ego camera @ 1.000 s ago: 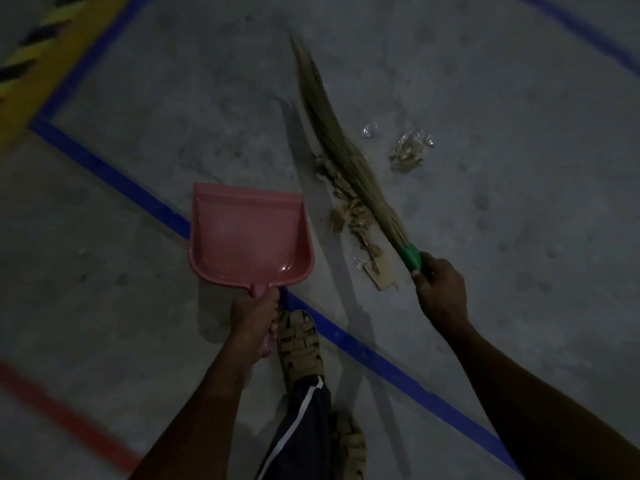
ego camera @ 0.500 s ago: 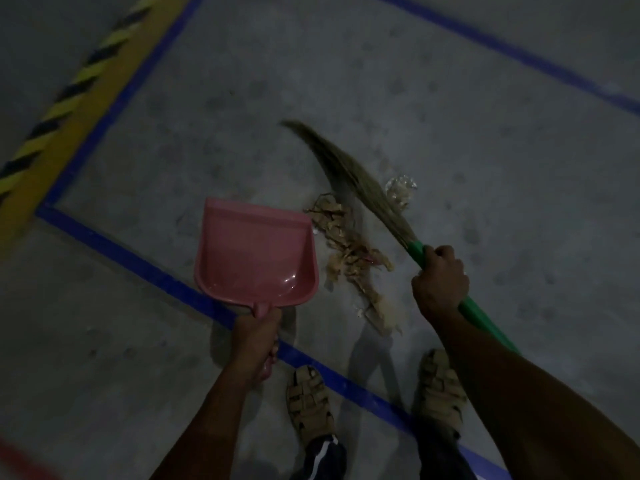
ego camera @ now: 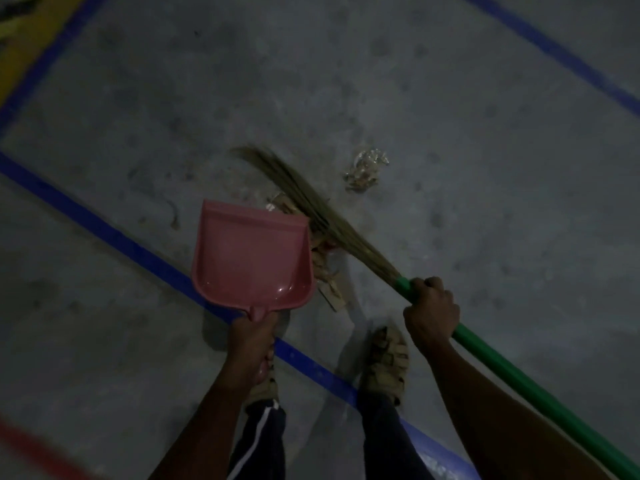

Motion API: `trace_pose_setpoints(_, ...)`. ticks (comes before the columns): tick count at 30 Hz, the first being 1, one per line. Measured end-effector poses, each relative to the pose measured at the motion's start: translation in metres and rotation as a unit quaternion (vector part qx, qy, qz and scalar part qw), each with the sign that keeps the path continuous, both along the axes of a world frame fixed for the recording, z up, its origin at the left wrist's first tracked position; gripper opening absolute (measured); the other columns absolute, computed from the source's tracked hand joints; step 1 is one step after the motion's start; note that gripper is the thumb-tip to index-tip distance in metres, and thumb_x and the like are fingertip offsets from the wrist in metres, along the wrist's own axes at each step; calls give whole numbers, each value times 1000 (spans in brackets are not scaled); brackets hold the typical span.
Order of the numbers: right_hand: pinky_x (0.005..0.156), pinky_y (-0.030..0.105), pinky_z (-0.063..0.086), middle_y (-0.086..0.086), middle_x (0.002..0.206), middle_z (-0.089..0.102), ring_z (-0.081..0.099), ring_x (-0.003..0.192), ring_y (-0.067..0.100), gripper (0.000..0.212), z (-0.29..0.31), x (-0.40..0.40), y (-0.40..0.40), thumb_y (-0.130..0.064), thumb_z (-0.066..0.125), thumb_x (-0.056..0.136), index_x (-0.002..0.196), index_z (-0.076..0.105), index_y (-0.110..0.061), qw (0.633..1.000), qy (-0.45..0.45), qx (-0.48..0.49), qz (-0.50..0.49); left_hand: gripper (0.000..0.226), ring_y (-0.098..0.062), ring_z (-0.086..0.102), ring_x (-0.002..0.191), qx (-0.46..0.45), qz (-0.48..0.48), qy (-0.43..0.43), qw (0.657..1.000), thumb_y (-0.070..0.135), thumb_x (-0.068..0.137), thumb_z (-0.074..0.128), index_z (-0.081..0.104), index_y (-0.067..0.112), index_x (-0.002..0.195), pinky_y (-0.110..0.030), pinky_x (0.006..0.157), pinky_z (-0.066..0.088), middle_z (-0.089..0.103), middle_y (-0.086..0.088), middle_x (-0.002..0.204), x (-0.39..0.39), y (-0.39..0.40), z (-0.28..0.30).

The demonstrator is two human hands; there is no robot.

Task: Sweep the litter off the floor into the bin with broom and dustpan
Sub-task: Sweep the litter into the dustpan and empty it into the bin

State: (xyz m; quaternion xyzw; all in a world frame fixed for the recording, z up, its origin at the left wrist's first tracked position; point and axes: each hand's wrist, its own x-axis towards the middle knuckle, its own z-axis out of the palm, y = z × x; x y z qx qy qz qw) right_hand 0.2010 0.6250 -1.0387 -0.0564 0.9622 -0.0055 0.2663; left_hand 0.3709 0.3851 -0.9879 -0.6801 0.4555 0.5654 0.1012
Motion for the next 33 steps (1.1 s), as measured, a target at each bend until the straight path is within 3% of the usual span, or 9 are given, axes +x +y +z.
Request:
trace_pose_setpoints(7,64,36,50,4,114,57,59,93,30,55,-1,11,77,1,73,70,120,66,-19,993,7,-112,-43,32,-14,37,36,12,41,-11,999,24,95,67,53,8,71,-20,37,30,45,-8,51,-20,56,-2)
trace_pose_setpoints(13,70,33,46,5,121,53,58,95,29,57,-15,-38,83,-1,74,72,127,62,-15,976,54,-187,-102,35,-16,39,38,-4,31,-32,999,25,95,67,55,3,70,-19,36,30,46,-8,51,-44,81,-10)
trace_pose_setpoints(17,80,43,53,10,128,50,58,101,35,56,-28,-81,73,-7,69,78,132,58,-14,976,66,-164,-123,33,-14,39,35,-6,9,-30,999,25,95,67,56,5,71,-19,36,29,47,-7,52,-50,97,-20)
trace_pose_setpoints(22,81,48,54,12,126,46,58,97,37,54,-37,-107,64,-10,63,81,134,55,-12,992,6,-60,-113,36,-15,35,30,-6,-21,-24,999,16,95,67,52,3,64,-18,36,27,41,-7,45,-36,116,-32)
trace_pose_setpoints(26,77,46,54,10,122,46,58,93,37,52,-47,-85,73,-10,64,78,129,58,-14,995,-23,-51,-83,35,-15,34,33,20,-25,-13,999,20,87,76,49,5,70,-19,37,26,39,-8,50,-6,124,-35)
trace_pose_setpoints(29,73,44,54,9,121,48,58,92,37,51,-60,-52,81,-8,63,78,128,60,-15,997,-28,-56,-53,47,-14,35,36,40,-20,-18,999,47,62,75,47,10,67,-20,42,28,41,-6,50,19,126,-38)
trace_pose_setpoints(30,72,45,55,9,121,49,58,92,36,51,-63,-42,84,-8,64,78,129,60,-15,997,-27,-57,-41,47,-14,36,34,48,-21,-27,998,49,64,74,49,10,66,-20,41,28,42,-5,49,28,126,-40)
trace_pose_setpoints(33,71,45,54,9,123,51,57,94,35,52,-73,-9,87,-7,64,79,131,59,-14,998,-22,-63,-20,36,-13,36,31,69,-33,-58,995,37,71,75,53,10,63,-17,37,27,44,-4,46,63,121,-50)
